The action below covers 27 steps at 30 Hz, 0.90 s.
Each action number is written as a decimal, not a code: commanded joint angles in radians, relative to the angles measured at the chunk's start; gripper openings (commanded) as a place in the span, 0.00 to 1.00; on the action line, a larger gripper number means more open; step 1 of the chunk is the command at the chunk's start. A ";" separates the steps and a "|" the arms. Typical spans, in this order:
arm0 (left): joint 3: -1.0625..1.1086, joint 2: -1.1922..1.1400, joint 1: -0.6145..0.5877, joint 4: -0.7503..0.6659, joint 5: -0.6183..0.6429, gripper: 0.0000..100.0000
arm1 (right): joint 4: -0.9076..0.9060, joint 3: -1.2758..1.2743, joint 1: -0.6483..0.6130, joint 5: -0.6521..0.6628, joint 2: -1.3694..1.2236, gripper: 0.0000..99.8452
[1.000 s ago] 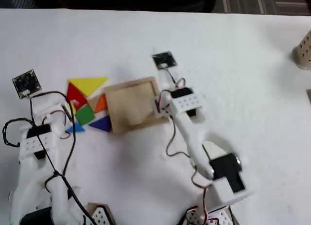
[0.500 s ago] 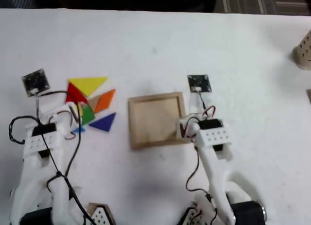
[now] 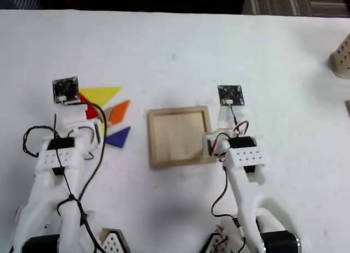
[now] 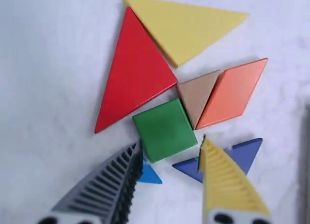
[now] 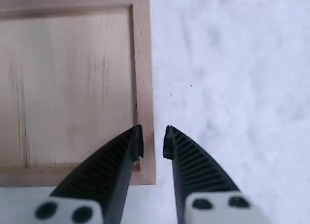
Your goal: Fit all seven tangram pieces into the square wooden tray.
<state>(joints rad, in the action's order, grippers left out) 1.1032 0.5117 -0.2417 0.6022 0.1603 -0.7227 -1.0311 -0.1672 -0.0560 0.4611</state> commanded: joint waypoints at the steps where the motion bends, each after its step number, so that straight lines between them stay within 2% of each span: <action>1: -0.029 0.064 0.085 0.060 -0.094 0.21 | -0.001 0.008 0.038 0.018 0.048 0.06; 5: -0.015 0.191 0.228 0.186 -0.311 0.22 | 0.002 0.006 0.064 0.020 0.045 0.06; 10: 0.055 0.306 0.320 0.150 -0.506 0.22 | 0.005 0.006 0.064 0.020 0.039 0.06; 14: 0.038 0.260 0.321 0.152 -0.549 0.22 | 0.007 -0.018 0.064 0.020 0.041 0.06; 20: -0.089 0.041 0.318 0.213 -0.574 0.30 | 0.007 -0.021 0.064 0.020 0.041 0.06; 24: -0.167 -0.101 0.312 0.212 -0.681 0.30 | 0.007 -0.023 0.059 0.020 0.041 0.06; 27: -0.235 -0.183 0.255 0.186 -0.707 0.30 | 0.036 -0.034 0.062 0.020 0.039 0.06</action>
<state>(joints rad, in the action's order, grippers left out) 0.9712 0.3859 0.0591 0.8078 -0.5178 -0.7181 -1.0618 -0.1135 -0.0499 0.4626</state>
